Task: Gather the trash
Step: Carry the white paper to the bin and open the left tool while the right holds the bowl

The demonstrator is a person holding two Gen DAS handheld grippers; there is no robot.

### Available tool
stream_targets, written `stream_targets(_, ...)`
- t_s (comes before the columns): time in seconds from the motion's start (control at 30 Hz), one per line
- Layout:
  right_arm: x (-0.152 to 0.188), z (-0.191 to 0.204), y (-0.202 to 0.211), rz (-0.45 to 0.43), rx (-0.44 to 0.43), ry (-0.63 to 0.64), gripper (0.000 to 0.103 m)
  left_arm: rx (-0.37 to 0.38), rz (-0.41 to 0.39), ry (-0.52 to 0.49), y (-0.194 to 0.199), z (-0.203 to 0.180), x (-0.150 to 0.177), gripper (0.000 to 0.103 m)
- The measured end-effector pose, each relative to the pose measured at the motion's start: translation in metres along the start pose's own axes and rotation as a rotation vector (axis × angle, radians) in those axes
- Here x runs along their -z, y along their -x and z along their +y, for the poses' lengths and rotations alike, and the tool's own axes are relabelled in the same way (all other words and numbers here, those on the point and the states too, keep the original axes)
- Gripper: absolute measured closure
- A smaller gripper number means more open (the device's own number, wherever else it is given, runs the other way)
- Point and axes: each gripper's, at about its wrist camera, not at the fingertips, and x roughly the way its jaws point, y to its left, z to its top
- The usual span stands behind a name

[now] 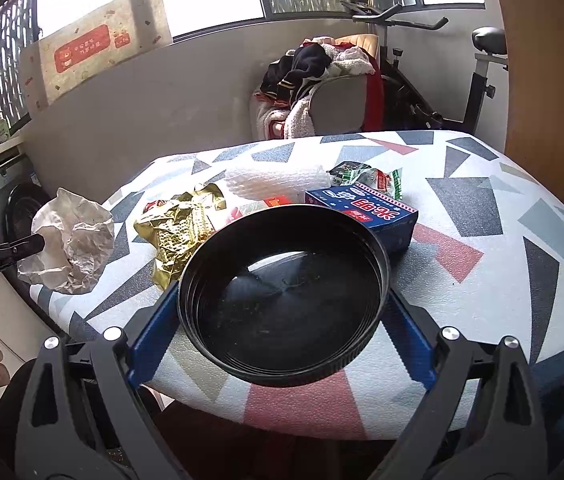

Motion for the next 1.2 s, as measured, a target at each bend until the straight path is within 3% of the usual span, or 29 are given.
stream_targets(0.2,-0.001,0.002,0.027,-0.037,0.002,0.002,0.010,0.143,0.016,-0.097,0.019,-0.034,0.026,0.083)
stream_targets(0.33,0.002,0.002,0.041,-0.049,0.004,0.001,0.010,0.179,0.065,-0.195,0.020,-0.055,0.051,0.083)
stream_targets(0.7,0.013,-0.007,0.062,-0.051,0.033,-0.014,0.010,0.289,0.172,-0.309,0.000,-0.095,0.088,0.081)
stream_targets(0.8,0.016,-0.009,0.063,-0.048,0.035,-0.020,0.010,0.311,0.191,-0.348,-0.008,-0.103,0.093,0.056)
stream_targets(0.83,0.017,-0.009,0.063,-0.046,0.035,-0.022,0.010,0.312,0.185,-0.359,-0.009,-0.104,0.094,0.040)
stream_targets(0.87,0.019,-0.008,0.063,-0.043,0.034,-0.023,0.010,0.311,0.172,-0.370,-0.009,-0.104,0.094,0.035)
stream_targets(1.2,0.044,0.008,0.049,0.039,-0.012,-0.021,0.010,0.157,0.034,-0.322,0.010,-0.078,0.077,0.011)
